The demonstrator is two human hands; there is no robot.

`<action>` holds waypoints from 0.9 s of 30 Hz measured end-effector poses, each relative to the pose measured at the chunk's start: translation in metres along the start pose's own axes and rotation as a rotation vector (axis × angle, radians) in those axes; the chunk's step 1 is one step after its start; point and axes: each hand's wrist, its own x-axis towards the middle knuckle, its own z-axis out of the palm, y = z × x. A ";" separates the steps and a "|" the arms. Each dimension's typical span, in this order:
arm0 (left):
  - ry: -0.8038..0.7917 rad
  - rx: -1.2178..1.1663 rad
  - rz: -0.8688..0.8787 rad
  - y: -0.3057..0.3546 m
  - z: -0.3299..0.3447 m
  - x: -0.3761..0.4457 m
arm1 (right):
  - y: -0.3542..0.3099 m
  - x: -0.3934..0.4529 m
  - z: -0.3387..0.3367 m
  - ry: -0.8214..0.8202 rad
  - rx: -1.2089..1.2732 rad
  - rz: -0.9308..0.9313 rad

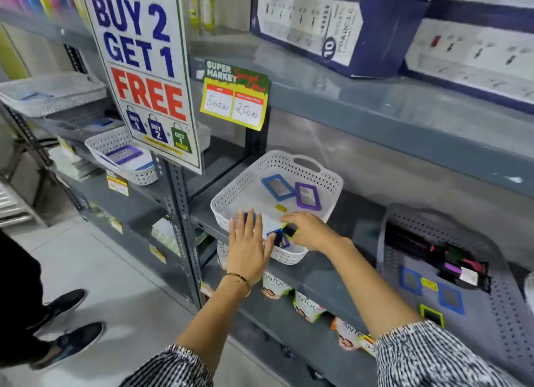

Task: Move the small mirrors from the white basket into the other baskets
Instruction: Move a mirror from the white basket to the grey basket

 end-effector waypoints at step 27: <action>0.128 -0.075 0.155 0.073 0.003 0.008 | 0.048 -0.059 -0.034 0.252 0.176 0.092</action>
